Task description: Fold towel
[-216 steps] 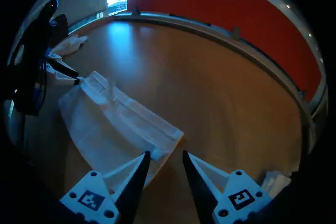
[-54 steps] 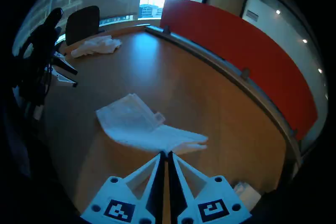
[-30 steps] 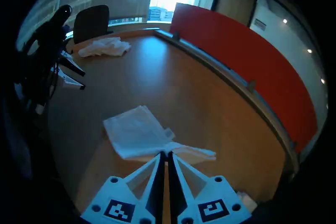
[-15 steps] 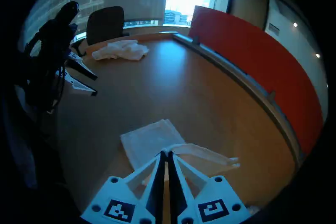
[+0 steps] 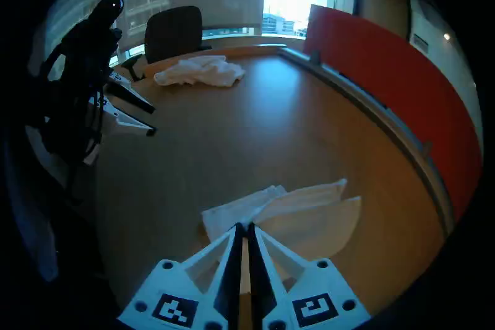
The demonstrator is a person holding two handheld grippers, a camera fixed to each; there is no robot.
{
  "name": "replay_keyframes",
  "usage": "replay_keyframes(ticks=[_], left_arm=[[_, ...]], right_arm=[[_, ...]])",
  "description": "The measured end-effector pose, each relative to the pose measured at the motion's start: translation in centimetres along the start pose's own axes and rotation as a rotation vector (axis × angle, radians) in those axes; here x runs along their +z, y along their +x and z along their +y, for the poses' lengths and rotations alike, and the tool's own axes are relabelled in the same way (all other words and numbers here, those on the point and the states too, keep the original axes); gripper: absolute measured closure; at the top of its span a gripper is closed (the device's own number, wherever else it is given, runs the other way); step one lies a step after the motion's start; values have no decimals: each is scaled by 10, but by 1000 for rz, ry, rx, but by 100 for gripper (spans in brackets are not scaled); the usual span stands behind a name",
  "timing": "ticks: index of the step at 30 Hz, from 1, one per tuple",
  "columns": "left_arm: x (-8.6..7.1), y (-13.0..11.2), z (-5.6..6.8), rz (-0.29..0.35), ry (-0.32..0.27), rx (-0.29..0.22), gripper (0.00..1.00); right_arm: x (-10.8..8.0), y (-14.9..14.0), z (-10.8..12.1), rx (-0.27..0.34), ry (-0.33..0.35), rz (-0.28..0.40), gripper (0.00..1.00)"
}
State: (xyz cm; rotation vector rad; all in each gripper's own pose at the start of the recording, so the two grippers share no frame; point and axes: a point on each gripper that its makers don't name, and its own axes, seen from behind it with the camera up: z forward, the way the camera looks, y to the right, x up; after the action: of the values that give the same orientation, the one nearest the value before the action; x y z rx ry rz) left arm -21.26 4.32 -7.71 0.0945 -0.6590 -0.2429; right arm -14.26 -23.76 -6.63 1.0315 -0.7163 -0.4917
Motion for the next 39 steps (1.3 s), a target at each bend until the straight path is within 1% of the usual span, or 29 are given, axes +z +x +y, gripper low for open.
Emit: replay_keyframes(ticks=[2,6,8,18,24,39], left_arm=[[0,-1,-2,-1,3,-3,3],[0,-2,-6,-3,9,-7,3],[0,-2,-6,-2,8,-8,3],[2,1,-3,1,4,2,3],[1,1,-1,2,2,4,3],[1,-3,-1,-2,5,6,3]], right_arm=[[2,-2,-2,8,8,-5,80],[3,-6,-2,27,12,-16,41],[2,-10,1,32,4,-23,31],[-5,-31,8,65,-26,-49,31],[-5,-50,8,82,-36,-73,31],[8,-110,3,147,-65,-147,31]])
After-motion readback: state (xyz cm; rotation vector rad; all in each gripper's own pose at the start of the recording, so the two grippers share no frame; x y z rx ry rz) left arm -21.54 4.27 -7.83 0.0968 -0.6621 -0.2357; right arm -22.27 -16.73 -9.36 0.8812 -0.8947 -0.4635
